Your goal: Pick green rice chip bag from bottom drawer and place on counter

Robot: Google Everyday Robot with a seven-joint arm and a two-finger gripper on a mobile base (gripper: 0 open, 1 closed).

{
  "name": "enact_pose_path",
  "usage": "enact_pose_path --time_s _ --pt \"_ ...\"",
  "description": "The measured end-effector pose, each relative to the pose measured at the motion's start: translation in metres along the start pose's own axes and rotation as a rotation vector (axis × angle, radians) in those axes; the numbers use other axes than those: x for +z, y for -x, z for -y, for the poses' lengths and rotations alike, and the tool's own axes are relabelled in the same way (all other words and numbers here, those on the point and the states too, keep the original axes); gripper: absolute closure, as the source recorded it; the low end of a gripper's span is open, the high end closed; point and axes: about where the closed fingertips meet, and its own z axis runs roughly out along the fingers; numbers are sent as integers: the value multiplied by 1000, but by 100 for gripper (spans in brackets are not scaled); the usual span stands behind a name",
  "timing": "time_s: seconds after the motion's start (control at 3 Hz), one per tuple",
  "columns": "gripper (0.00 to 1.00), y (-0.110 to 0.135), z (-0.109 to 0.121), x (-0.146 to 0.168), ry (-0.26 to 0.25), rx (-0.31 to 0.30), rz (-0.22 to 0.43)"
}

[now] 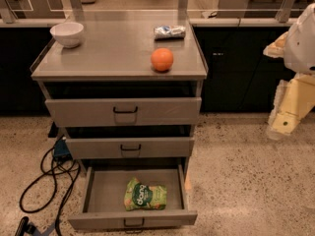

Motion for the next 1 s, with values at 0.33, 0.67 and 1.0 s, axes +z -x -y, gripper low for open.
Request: enact_pose_path --time_s 0.33,0.67,1.0 --pt "0 0 0 0 0 0 0" --pt "0 0 25 9 -27 0 29" --pt "0 -21 37 77 44 -1 81"
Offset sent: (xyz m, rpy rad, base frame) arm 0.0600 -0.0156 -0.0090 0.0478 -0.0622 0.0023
